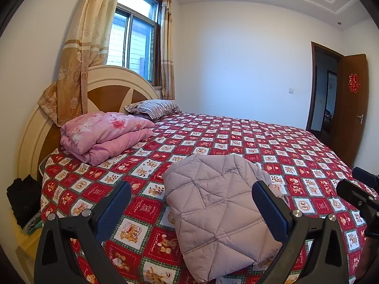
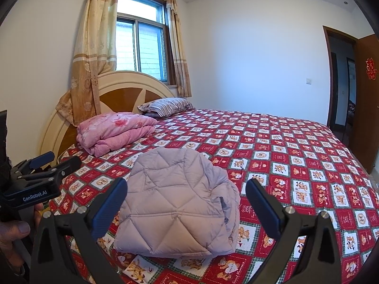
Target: Fold large clothes
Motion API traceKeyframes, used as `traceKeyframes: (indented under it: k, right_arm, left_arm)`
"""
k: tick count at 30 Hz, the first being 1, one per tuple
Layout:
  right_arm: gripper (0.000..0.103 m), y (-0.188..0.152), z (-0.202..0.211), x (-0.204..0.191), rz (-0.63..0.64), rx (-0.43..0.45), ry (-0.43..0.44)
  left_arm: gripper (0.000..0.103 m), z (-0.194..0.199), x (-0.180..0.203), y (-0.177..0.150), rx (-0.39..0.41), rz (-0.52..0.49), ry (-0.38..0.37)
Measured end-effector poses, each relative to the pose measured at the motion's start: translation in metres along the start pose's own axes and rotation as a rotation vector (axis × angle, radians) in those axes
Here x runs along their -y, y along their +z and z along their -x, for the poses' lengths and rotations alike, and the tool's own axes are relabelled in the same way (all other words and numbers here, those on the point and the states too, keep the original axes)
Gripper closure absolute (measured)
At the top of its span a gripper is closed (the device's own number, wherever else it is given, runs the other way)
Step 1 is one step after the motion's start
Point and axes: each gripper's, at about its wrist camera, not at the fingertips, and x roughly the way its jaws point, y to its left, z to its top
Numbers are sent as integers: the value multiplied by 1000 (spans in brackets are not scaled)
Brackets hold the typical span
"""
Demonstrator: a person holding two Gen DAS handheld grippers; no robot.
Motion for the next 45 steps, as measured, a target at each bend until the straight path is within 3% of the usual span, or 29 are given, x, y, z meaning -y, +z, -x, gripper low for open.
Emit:
traceKeyframes:
  k: [18, 26, 31, 45]
  right_arm:
    - [1, 2, -1, -5, -18, 15, 10]
    - [0, 4, 5, -3, -35, 47, 13]
    - [0, 4, 5, -2, -34, 45, 13]
    - [0, -2, 1, -5, -26, 26, 27]
  left_arm:
    - [1, -3, 3, -4, -10, -4, -8]
    - [1, -3, 10, -3, -22, 4, -57]
    - [1, 2, 17, -3, 7, -18, -76]
    - [1, -2, 20, -8, -12, -22, -126]
